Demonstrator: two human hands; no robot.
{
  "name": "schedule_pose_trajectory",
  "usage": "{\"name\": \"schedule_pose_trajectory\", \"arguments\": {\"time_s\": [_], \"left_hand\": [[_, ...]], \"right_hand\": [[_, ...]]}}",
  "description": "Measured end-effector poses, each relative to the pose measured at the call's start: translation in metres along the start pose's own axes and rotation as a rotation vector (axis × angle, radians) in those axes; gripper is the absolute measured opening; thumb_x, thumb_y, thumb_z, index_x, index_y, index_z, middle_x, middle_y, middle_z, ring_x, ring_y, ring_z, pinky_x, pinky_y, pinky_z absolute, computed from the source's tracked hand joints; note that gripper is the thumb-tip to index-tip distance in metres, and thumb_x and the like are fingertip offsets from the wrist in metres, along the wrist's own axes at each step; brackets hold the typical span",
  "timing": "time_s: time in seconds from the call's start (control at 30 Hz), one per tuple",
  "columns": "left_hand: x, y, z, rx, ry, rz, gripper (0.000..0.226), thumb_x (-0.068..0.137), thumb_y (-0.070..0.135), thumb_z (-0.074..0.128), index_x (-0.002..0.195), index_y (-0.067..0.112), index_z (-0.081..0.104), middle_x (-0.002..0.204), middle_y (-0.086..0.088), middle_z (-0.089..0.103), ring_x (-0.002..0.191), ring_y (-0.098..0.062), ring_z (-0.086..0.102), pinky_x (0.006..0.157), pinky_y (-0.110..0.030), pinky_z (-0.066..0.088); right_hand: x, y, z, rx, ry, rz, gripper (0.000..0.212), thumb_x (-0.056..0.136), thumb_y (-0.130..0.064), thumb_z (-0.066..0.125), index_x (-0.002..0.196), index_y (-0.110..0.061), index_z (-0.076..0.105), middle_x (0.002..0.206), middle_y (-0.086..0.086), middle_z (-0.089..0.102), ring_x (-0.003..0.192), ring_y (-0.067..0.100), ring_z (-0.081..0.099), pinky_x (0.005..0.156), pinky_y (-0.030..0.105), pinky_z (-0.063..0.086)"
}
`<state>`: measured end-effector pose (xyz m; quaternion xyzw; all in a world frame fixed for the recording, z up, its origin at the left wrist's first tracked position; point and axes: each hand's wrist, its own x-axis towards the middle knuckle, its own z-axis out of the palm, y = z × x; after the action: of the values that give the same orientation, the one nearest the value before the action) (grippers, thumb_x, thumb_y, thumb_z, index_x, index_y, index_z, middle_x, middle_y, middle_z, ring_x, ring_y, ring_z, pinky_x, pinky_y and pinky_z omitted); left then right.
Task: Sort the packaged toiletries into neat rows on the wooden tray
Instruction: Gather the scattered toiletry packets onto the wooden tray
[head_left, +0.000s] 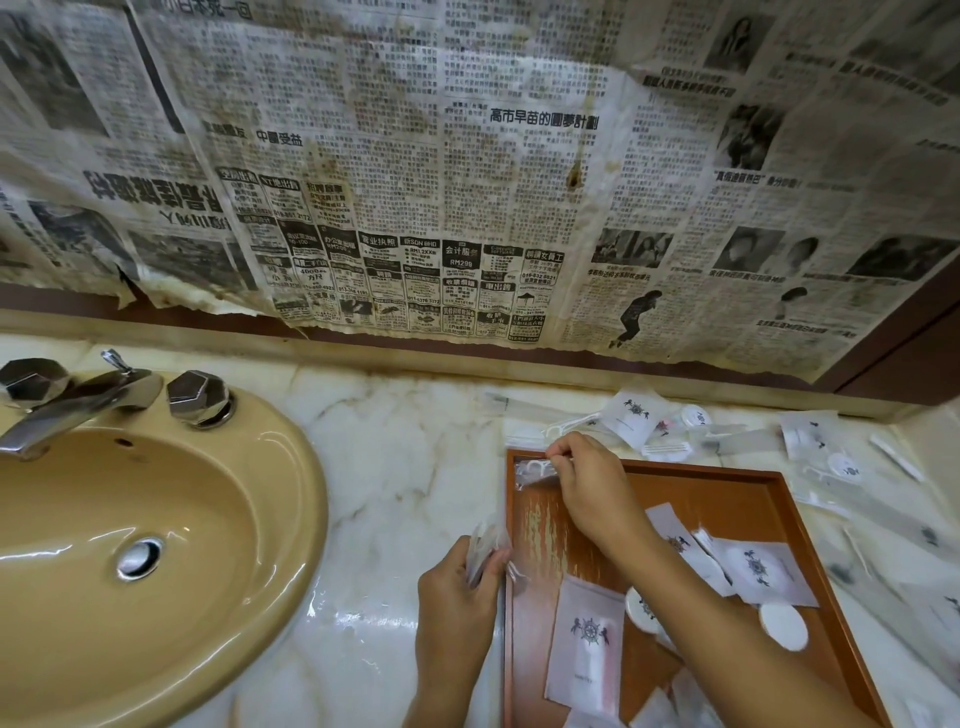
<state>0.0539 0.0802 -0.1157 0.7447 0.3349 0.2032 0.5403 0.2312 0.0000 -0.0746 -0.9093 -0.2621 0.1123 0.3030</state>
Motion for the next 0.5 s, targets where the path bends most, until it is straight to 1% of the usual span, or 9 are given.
{"name": "schedule_pose_trajectory", "arguments": {"time_s": [0.03, 0.1, 0.17, 0.23, 0.3, 0.43, 0.5], "left_hand": [[0.000, 0.000, 0.000, -0.003, 0.002, 0.001, 0.016, 0.088, 0.028, 0.072, 0.075, 0.022, 0.065, 0.062, 0.002, 0.064, 0.062, -0.015, 0.062, 0.053, -0.021, 0.047], [0.000, -0.003, 0.000, -0.001, 0.000, 0.006, 0.020, 0.088, 0.029, 0.072, 0.073, 0.019, 0.063, 0.062, -0.002, 0.062, 0.059, -0.017, 0.059, 0.054, -0.027, 0.047], [0.000, -0.004, 0.000, 0.001, 0.006, 0.000, 0.025, 0.087, 0.030, 0.072, 0.070, 0.017, 0.059, 0.060, -0.005, 0.059, 0.058, -0.021, 0.056, 0.052, -0.027, 0.045], [0.000, -0.005, 0.001, 0.005, 0.014, 0.002, 0.026, 0.087, 0.031, 0.071, 0.069, 0.017, 0.058, 0.059, -0.005, 0.057, 0.057, -0.022, 0.055, 0.051, -0.028, 0.043], [0.000, -0.004, 0.002, 0.008, 0.021, 0.005, 0.026, 0.087, 0.033, 0.071, 0.070, 0.018, 0.058, 0.059, -0.004, 0.057, 0.057, -0.022, 0.055, 0.051, -0.029, 0.044], [0.001, -0.005, 0.002, -0.011, 0.025, 0.002, 0.023, 0.087, 0.034, 0.070, 0.072, 0.019, 0.061, 0.061, -0.004, 0.059, 0.059, -0.023, 0.056, 0.055, -0.033, 0.046], [0.000, -0.004, 0.003, -0.012, 0.029, 0.006, 0.023, 0.088, 0.033, 0.071, 0.072, 0.019, 0.061, 0.061, -0.005, 0.059, 0.059, -0.024, 0.056, 0.054, -0.033, 0.046]], "right_hand": [[0.001, -0.001, 0.002, 0.013, 0.015, -0.001, 0.014, 0.099, -0.013, 0.048, 0.099, -0.013, 0.062, 0.097, 0.000, 0.061, 0.094, 0.016, 0.054, 0.079, 0.029, 0.044], [0.001, -0.003, 0.006, 0.035, 0.048, 0.001, 0.012, 0.097, -0.011, 0.052, 0.097, -0.012, 0.063, 0.094, 0.000, 0.062, 0.090, 0.015, 0.055, 0.078, 0.027, 0.043], [0.002, -0.002, 0.010, 0.029, 0.050, 0.006, 0.010, 0.096, -0.010, 0.055, 0.097, -0.011, 0.065, 0.094, 0.001, 0.063, 0.088, 0.014, 0.055, 0.077, 0.025, 0.041], [0.003, 0.001, 0.014, 0.002, 0.047, 0.012, 0.009, 0.094, -0.010, 0.058, 0.098, -0.012, 0.066, 0.096, 0.002, 0.064, 0.090, 0.015, 0.056, 0.077, 0.026, 0.043], [0.003, 0.003, 0.016, -0.037, 0.059, 0.010, 0.007, 0.093, -0.013, 0.061, 0.097, -0.014, 0.067, 0.097, 0.002, 0.065, 0.093, 0.017, 0.057, 0.079, 0.028, 0.044], [-0.001, 0.006, 0.017, -0.181, 0.142, -0.063, 0.004, 0.090, -0.021, 0.066, 0.091, -0.018, 0.068, 0.092, -0.002, 0.067, 0.090, 0.017, 0.057, 0.088, 0.034, 0.044], [-0.002, 0.007, 0.019, -0.245, 0.167, -0.088, 0.003, 0.088, -0.024, 0.067, 0.089, -0.021, 0.068, 0.089, -0.004, 0.066, 0.091, 0.017, 0.056, 0.083, 0.035, 0.045]]}}
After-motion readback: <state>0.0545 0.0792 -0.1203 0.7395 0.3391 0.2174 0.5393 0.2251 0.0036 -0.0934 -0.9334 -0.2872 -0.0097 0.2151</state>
